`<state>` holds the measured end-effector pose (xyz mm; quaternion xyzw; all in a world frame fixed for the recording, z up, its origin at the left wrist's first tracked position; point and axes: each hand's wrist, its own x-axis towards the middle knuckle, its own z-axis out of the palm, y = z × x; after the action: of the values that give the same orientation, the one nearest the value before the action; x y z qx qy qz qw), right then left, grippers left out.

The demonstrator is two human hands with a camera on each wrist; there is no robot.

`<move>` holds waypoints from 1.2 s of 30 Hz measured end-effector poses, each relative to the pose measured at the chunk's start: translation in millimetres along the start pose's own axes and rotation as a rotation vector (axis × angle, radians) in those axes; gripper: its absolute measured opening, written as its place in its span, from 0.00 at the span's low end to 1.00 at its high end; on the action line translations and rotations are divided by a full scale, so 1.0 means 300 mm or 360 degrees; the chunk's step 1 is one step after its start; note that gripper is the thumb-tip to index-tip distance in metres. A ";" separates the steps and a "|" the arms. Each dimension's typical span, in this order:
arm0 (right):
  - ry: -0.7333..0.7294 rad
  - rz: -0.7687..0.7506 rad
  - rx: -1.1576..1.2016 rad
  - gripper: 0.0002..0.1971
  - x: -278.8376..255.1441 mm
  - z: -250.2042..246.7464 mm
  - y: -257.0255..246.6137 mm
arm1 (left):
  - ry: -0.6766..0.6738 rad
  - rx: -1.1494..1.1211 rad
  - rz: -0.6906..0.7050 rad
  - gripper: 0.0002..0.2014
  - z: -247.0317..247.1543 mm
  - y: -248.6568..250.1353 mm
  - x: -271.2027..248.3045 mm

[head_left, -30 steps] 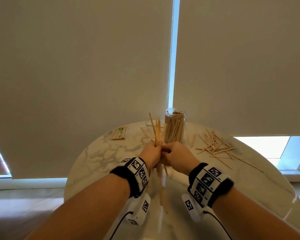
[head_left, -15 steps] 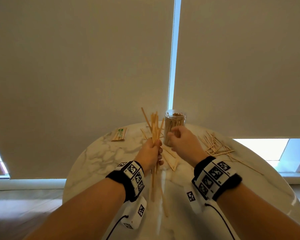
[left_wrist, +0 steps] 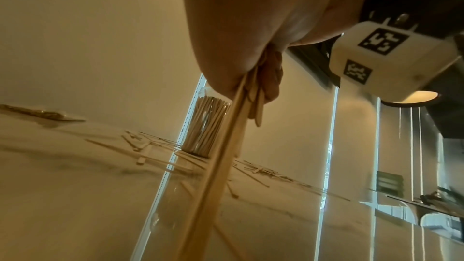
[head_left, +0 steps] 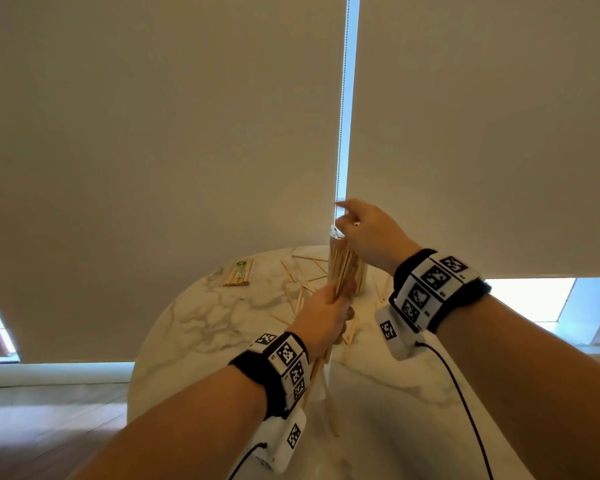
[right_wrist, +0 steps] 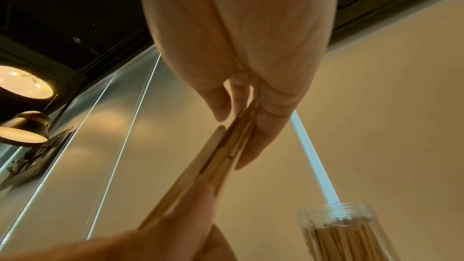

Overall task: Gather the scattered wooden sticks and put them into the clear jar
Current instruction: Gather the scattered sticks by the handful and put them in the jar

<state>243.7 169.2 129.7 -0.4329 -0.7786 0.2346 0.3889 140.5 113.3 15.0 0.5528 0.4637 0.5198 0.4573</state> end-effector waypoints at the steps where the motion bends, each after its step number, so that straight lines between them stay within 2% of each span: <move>1: -0.0001 0.0017 0.0043 0.13 0.004 -0.001 0.000 | 0.0004 -0.0001 0.0008 0.17 0.003 0.007 -0.002; 8: 0.0028 -0.0032 0.0182 0.14 -0.034 0.020 0.001 | -0.0004 0.0006 0.0078 0.19 -0.008 0.020 0.007; 10: -0.0056 0.0008 0.0095 0.11 -0.032 0.013 0.000 | -0.0018 0.0036 0.0067 0.19 -0.010 0.015 -0.001; 12: -0.0169 0.0009 -0.0096 0.14 -0.029 0.002 -0.005 | -0.0026 0.0018 0.0058 0.18 -0.007 0.010 -0.006; 15: -0.0193 -0.0038 -0.0308 0.15 -0.034 -0.006 -0.006 | 0.0015 0.0023 0.0080 0.18 -0.004 0.008 -0.010; 18: -0.0328 0.0026 -0.0355 0.15 -0.036 -0.008 -0.002 | 0.0051 0.0141 0.0052 0.19 -0.006 0.000 -0.009; 20: -0.0307 0.0066 -0.0300 0.13 -0.040 -0.006 0.003 | 0.0045 0.0096 0.0061 0.18 -0.013 -0.001 -0.007; 21: -0.0266 0.0093 -0.0234 0.15 -0.043 -0.003 0.013 | 0.0072 0.0069 0.0064 0.17 -0.021 0.000 -0.001; 23: -0.0192 0.0171 -0.0072 0.28 -0.058 0.005 0.041 | 0.0221 0.0020 0.0084 0.18 -0.051 0.012 0.022; 24: -0.0209 0.0188 -0.0053 0.31 -0.074 0.013 0.059 | 0.0316 -0.0020 0.0113 0.18 -0.071 0.020 0.033; 25: -0.0295 0.0184 -0.0104 0.31 -0.093 0.024 0.078 | 0.0406 -0.0066 0.0144 0.19 -0.093 0.030 0.045; 27: -0.0675 0.0233 -0.0255 0.35 -0.138 0.059 0.116 | 0.0533 -0.0186 0.0191 0.20 -0.127 0.054 0.059; 29: -0.1092 0.0391 -0.0277 0.42 -0.191 0.111 0.137 | 0.0597 -0.0312 0.0212 0.20 -0.138 0.080 0.061; 30: -0.1221 0.0463 -0.0261 0.43 -0.215 0.142 0.145 | 0.0618 -0.0369 0.0221 0.19 -0.137 0.092 0.061; 31: -0.1285 0.0495 -0.0247 0.41 -0.236 0.169 0.149 | 0.0629 -0.0426 0.0235 0.19 -0.133 0.101 0.060; 33: -0.1308 0.0520 -0.0150 0.26 -0.259 0.206 0.152 | 0.0631 -0.0527 0.0263 0.17 -0.120 0.111 0.058; 34: -0.1280 0.0534 -0.0032 0.18 -0.264 0.215 0.151 | 0.0622 -0.0542 0.0273 0.17 -0.112 0.109 0.056; 36: -0.1137 0.0518 0.0157 0.12 -0.261 0.218 0.149 | 0.0602 -0.0519 0.0291 0.16 -0.099 0.098 0.051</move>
<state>237.8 123.2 28.3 -0.4226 -0.7738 0.4663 0.0716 112.5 124.8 47.5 0.4046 0.3992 0.7209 0.3966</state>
